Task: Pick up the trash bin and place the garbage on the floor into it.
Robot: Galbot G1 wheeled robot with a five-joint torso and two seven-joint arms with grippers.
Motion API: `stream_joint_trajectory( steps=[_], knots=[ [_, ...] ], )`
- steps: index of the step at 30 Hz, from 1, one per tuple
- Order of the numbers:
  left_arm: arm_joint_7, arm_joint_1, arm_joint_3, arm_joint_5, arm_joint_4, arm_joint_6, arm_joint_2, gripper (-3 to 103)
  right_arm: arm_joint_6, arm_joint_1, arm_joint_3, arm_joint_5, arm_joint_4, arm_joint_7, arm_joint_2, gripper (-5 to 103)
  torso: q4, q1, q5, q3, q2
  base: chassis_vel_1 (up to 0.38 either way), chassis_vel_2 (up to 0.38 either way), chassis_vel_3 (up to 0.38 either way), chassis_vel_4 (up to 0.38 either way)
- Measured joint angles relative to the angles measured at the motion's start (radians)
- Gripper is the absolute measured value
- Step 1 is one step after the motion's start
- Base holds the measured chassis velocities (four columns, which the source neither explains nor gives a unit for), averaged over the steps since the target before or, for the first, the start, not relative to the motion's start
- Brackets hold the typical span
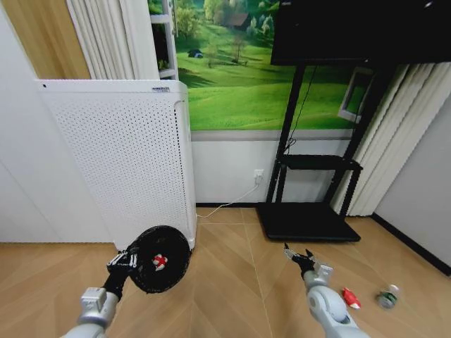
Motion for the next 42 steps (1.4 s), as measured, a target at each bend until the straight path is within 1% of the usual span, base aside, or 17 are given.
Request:
stream_joint_trajectory(
  steps=[6, 8, 9, 10, 11, 12, 14, 19, 20, 22, 25, 29, 31, 34, 36, 39, 42],
  knots=[
    [0.0, -0.011, 0.001, -0.004, 0.011, -0.001, 0.002, 7, 0.012, 0.005, -0.002, 0.0, -0.009, -0.012, -0.01, 100, 0.0004, 0.0, 0.0005, 0.0, 0.0, -0.194, -0.175, 0.187, 0.179],
    [0.0, -0.015, 0.002, -0.004, 0.015, -0.001, 0.002, 7, 0.013, 0.006, -0.002, 0.0, -0.01, -0.015, -0.011, 100, 0.0003, 0.0, 0.0008, 0.0, 0.0, -0.234, -0.252, 0.211, 0.241],
    [0.0, -0.017, 0.004, -0.004, 0.02, -0.001, 0.002, 7, 0.014, 0.006, -0.003, 0.0, -0.012, -0.016, -0.011, 100, -0.0003, 0.0, -0.0001, 0.0, 0.0, -0.257, -0.252, 0.253, 0.252],
    [0.0, -0.02, 0.005, -0.004, 0.023, -0.002, 0.001, 7, 0.016, 0.006, -0.004, 0.0, -0.013, -0.017, -0.013, 100, 0.0005, 0.0, -0.0006, 0.0, 0.0, -0.251, -0.255, 0.253, 0.262],
    [0.0, -0.02, 0.005, -0.004, 0.023, -0.002, 0.001, 7, 0.016, 0.006, -0.004, 0.0, -0.013, -0.017, -0.013, 100, 0.0005, 0.0, -0.0006, 0.0, 0.0, -0.251, -0.255, 0.253, 0.262],
    [0.0, -0.022, 0.007, -0.004, 0.027, -0.002, -0.001, 7, 0.017, 0.006, -0.006, 0.0, -0.017, -0.018, -0.014, 100, -0.0001, 0.0, 0.0006, 0.0, 0.0, -0.251, -0.268, 0.258, 0.262],
    [0.0, -0.024, 0.008, -0.004, 0.029, -0.002, -0.003, 7, 0.018, 0.007, -0.007, 0.0, -0.021, -0.02, -0.019, 100, 0.0004, 0.0, 0.0003, 0.0, 0.0, -0.259, -0.306, 0.304, 0.288],
    [0.0, -0.03, 0.01, -0.003, 0.036, -0.003, -0.005, 7, 0.061, 0.017, -0.014, -0.001, -0.048, -0.027, -0.027, 100, 0.0, 0.0, 0.0001, 0.0, 0.0, -0.337, -0.33, 0.355, 0.337],
    [0.0, -0.033, 0.012, -0.002, 0.038, -0.003, -0.005, 7, 0.07, 0.019, -0.015, -0.006, -0.056, -0.029, -0.028, 100, 0.0004, 0.0, 0.0006, 0.0, 0.0, -0.322, -0.344, 0.377, 0.356],
    [0.001, -0.036, 0.015, 0.0, 0.042, -0.003, -0.005, 7, 0.082, 0.021, -0.017, -0.012, -0.067, -0.028, -0.029, 100, -0.0003, 0.0, 0.0005, 0.0, 0.0, -0.322, -0.315, 0.346, 0.333],
    [0.001, -0.041, 0.02, 0.002, 0.047, -0.003, -0.006, 7, 0.084, 0.022, -0.021, -0.031, -0.079, -0.023, -0.038, 100, 0.0001, 0.0, 0.0006, 0.0, 0.0, -0.177, -0.252, 0.246, 0.242],
    [0.002, -0.043, 0.029, 0.01, 0.055, -0.003, -0.007, 7, 0.039, 0.009, -0.048, -0.074, -0.118, -0.01, -0.095, 100, 0.0, 0.0, 0.0001, 0.0, 0.0, -0.051, -0.071, 0.066, 0.059],
    [0.002, -0.043, 0.031, 0.014, 0.06, -0.003, -0.008, 7, 0.03, 0.003, -0.06, -0.083, -0.128, -0.003, -0.104, 100, 0.0001, 0.0, 0.0001, 0.0, 0.0, 0.025, 0.022, -0.012, -0.035],
    [0.002, -0.052, 0.039, 0.019, 0.078, -0.003, -0.008, 7, 0.017, -0.026, -0.1, -0.102, -0.138, 0.016, -0.13, 100, 0.0011, 0.0, 0.0, 0.0, 0.0, 0.053, 0.109, -0.075, -0.07],
    [0.002, -0.059, 0.044, 0.02, 0.088, -0.003, -0.005, 7, 0.007, -0.047, -0.119, -0.101, -0.138, 0.024, -0.14, 100, 0.0006, 0.0, -0.0001, 0.0, 0.0, 0.069, 0.099, -0.059, -0.055],
    [0.003, -0.076, 0.051, 0.017, 0.112, -0.005, -0.002, 7, -0.01, -0.085, -0.204, -0.064, -0.148, 0.04, -0.169, 100, -0.0001, 0.0, 0.0002, 0.0, 0.0, 0.007, 0.013, -0.014, -0.018],
    [0.003, -0.082, 0.051, 0.012, 0.118, -0.005, -0.001, 7, -0.014, -0.086, -0.256, -0.043, -0.166, 0.043, -0.189, 100, 0.0002, 0.0, 0.0003, 0.0, 0.0, 0.0, 0.0, 0.0, 0.0]
  ],
)
